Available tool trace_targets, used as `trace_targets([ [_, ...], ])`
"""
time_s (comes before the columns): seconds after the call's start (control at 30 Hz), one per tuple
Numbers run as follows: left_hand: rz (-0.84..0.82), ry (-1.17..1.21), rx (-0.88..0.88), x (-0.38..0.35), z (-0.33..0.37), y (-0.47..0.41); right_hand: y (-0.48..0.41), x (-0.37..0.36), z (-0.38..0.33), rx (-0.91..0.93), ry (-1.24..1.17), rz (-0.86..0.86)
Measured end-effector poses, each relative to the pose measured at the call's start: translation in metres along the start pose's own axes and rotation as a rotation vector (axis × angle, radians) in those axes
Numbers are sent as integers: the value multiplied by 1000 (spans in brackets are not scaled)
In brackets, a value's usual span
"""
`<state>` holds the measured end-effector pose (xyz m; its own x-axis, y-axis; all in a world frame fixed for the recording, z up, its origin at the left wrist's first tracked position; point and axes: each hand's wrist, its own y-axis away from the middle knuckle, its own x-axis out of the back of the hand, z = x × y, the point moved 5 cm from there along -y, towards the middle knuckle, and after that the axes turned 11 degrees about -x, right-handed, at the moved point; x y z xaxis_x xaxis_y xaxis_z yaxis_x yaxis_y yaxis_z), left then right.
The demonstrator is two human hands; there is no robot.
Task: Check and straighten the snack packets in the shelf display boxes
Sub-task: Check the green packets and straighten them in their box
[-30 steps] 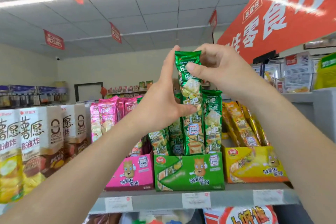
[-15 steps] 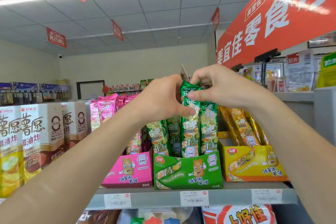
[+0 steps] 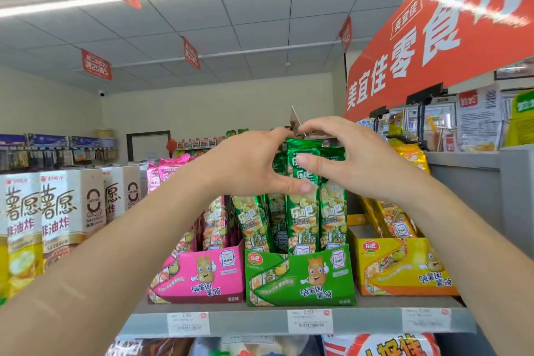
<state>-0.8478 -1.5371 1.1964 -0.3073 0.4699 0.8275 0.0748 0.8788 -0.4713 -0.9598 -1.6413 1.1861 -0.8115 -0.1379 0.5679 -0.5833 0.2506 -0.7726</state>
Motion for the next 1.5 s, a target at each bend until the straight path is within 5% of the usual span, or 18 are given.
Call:
trace_targets([
  [0.23, -38, 124, -23, -9, -3, -2, -16, -17, -7, -58, 233, -254],
  [0.4, 13, 456, 60, 10, -27, -1, -20, -17, 4, -101, 282, -283],
  [0.47, 93, 344, 125, 16, -32, -10, -20, -22, 7, -140, 376, -282],
  [0.67, -259, -177, 188, -16, -29, -37, -12, -29, 3, -115, 370, -170],
  [1.03, -170, -212, 233, -10, -37, -39, -22, -15, 18, -184, 206, -252],
  [1.2, 200, -59, 325, 20, -40, -32, -20, -16, 19, -197, 196, -246],
  [1.4, 1085, -92, 266, 77, -18, 14, -8, -18, 7, -139, 91, -178],
  [1.5, 1344, -66, 218, 92, -14, 43, -5, -20, 7, -108, 88, -88],
])
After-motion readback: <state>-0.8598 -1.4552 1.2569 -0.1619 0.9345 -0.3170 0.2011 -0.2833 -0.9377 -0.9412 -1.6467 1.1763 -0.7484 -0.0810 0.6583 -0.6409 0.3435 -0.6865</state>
